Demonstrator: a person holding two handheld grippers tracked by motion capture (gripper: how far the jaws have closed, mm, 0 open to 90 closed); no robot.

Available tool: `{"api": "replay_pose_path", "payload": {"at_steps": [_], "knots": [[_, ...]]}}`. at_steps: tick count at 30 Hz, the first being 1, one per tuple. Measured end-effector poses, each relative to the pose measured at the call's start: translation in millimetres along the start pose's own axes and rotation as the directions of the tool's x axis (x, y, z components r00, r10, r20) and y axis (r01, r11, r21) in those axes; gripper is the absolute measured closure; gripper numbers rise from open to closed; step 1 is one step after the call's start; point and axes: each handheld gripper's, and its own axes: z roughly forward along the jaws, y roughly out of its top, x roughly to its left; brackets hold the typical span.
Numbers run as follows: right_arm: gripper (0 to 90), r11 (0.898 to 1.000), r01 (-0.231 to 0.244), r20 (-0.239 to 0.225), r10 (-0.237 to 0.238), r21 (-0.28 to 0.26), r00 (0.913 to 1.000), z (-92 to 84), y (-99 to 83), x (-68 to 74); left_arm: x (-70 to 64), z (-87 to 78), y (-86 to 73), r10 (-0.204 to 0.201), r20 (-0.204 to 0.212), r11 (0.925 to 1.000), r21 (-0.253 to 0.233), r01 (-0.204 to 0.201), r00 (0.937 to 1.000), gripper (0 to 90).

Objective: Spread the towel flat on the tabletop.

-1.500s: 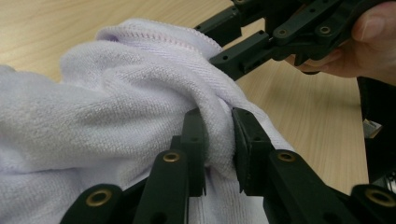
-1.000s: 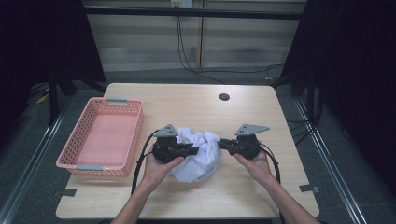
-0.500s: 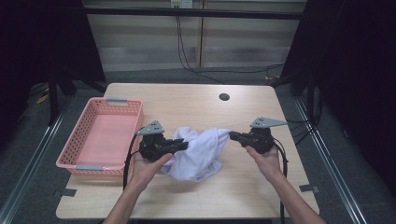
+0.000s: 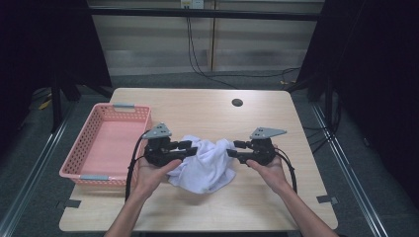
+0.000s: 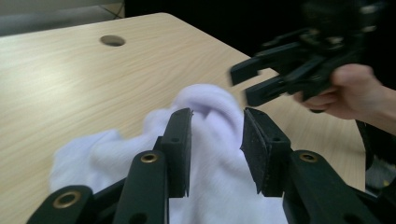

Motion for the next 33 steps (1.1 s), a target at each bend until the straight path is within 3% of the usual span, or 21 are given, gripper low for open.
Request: {"api": "replay_pose_path", "payload": {"at_steps": [3, 6, 8, 9, 10, 11, 13, 15, 16, 17, 19, 21, 22, 24, 25, 27, 28, 29, 30, 31, 33], "knots": [[53.6, 0.999, -0.037, 0.031, 0.037, -0.001, 0.9988, 1.0, -6.5, -11.6, -12.4, 25.1, 3.5, 0.060, 0.022, 0.9966, 0.055, -0.061, 0.9979, 62.0], [57.9, 0.998, -0.057, 0.048, 0.057, -0.005, 0.9972, -6.6, -10.1, -19.8, -12.7, 50.0, 3.3, 0.066, 0.019, 0.9934, 0.093, -0.067, 0.9977, 55.5], [57.1, 0.997, -0.075, 0.044, 0.075, 0.006, 0.9962, -6.1, -15.3, -23.1, -8.5, 62.1, 0.3, 0.063, -0.030, 0.9893, 0.134, -0.058, 0.9976, 53.6], [55.4, 0.997, -0.081, 0.043, 0.080, 0.016, 0.9958, -4.5, -17.5, -23.3, -7.9, 64.8, -2.1, 0.087, -0.079, 0.9877, 0.137, -0.075, 0.9931, 55.9], [53.4, 0.996, -0.086, 0.027, 0.085, 0.032, 0.9960, -1.6, -20.5, -23.1, -6.9, 65.5, -4.4, 0.116, -0.125, 0.9831, 0.156, -0.096, 0.9853, 66.1], [51.3, 0.995, -0.081, 0.015, 0.081, 0.049, 0.9966, 1.7, -22.9, -21.9, -3.0, 64.6, -7.2, 0.105, -0.116, 0.9817, 0.171, -0.085, 0.9877, 72.0], [47.0, 0.997, -0.058, -0.015, 0.059, 0.059, 0.9982, 8.4, -26.4, -17.6, 4.1, 58.6, -12.3, 0.050, -0.116, 0.9908, 0.131, -0.035, 0.9920, 76.1], [43.2, 0.997, -0.039, -0.036, 0.041, 0.070, 0.9985, 17.0, -26.8, -10.6, 13.6, 52.7, -18.1, -0.015, -0.074, 0.9953, 0.095, 0.022, 0.9972, 76.9], [42.1, 0.997, -0.040, -0.055, 0.044, 0.069, 0.9975, 22.2, -26.1, -7.2, 16.8, 51.1, -20.5, -0.029, -0.056, 0.9958, 0.086, 0.034, 0.9980, 77.1], [41.9, 0.997, -0.036, -0.070, 0.041, 0.070, 0.9967, 27.7, -25.1, -3.4, 18.5, 49.6, -22.1, -0.026, -0.069, 0.9957, 0.086, 0.032, 0.9973, 77.1], [42.2, 0.997, -0.006, -0.072, 0.012, 0.077, 0.9973, 37.2, -22.5, 4.7, 21.8, 47.0, -25.3, -0.054, -0.050, 0.9957, 0.073, 0.058, 0.9973, 76.3], [62.0, 0.997, 0.024, -0.066, -0.019, 0.072, 0.9976, 41.0, -19.5, 11.5, 22.9, 41.6, -26.4, -0.055, -0.065, 0.9968, 0.055, 0.058, 0.9964, 76.3], [70.4, 0.997, 0.033, -0.034, -0.030, 0.069, 0.9990, 40.5, -17.2, 14.1, 24.3, 37.9, -26.3, -0.068, -0.043, 0.9971, 0.032, 0.070, 0.9968, 77.4], [79.4, 0.999, 0.008, -0.017, -0.007, 0.043, 0.9998, 35.2, -12.7, 13.1, 25.8, 29.5, -24.1, -0.097, -0.022, 0.9953, -0.009, 0.097, 0.9951, 79.0], [83.5, 1.000, -0.018, -0.031, 0.019, 0.025, 0.9993, 32.0, -10.6, 11.2, 26.9, 25.9, -21.2, -0.120, 0.012, 0.9925, -0.024, 0.120, 0.9927, 79.1], [85.2, 1.000, -0.026, -0.025, 0.026, -0.009, 0.9993, 24.4, -3.2, 8.2, 25.5, 19.1, -12.6, -0.124, 0.019, 0.9906, -0.055, 0.125, 0.9920, 80.4], [85.2, 1.000, -0.025, -0.029, 0.024, -0.017, 0.9993, 20.1, 1.5, 6.0, 23.4, 14.8, -8.5, -0.097, 0.004, 0.9932, -0.064, 0.097, 0.9952, 81.0], [85.7, 1.000, -0.004, -0.002, 0.004, -0.026, 1.0000, 14.8, 5.7, 4.3, 21.8, 10.8, -6.7, -0.095, 0.010, 0.9915, -0.088, 0.095, 0.9955, 81.0], [86.0, 0.999, -0.005, 0.024, 0.006, -0.040, 0.9997, 9.1, 8.5, 0.4, 22.0, 7.6, -5.6, -0.119, 0.036, 0.9865, -0.108, 0.123, 0.9922, 81.1], [86.5, 0.998, -0.038, 0.014, 0.039, -0.056, 0.9991, 3.4, 10.6, -6.0, 22.3, 4.7, -4.1, -0.118, 0.040, 0.9861, -0.113, 0.122, 0.9922, 81.1], [86.7, 0.994, -0.048, 0.058, 0.054, -0.094, 0.9969, -8.9, 15.0, -14.7, 19.7, -1.7, -1.8, -0.086, -0.009, 0.9882, -0.128, 0.084, 0.9963, 81.2]]}}
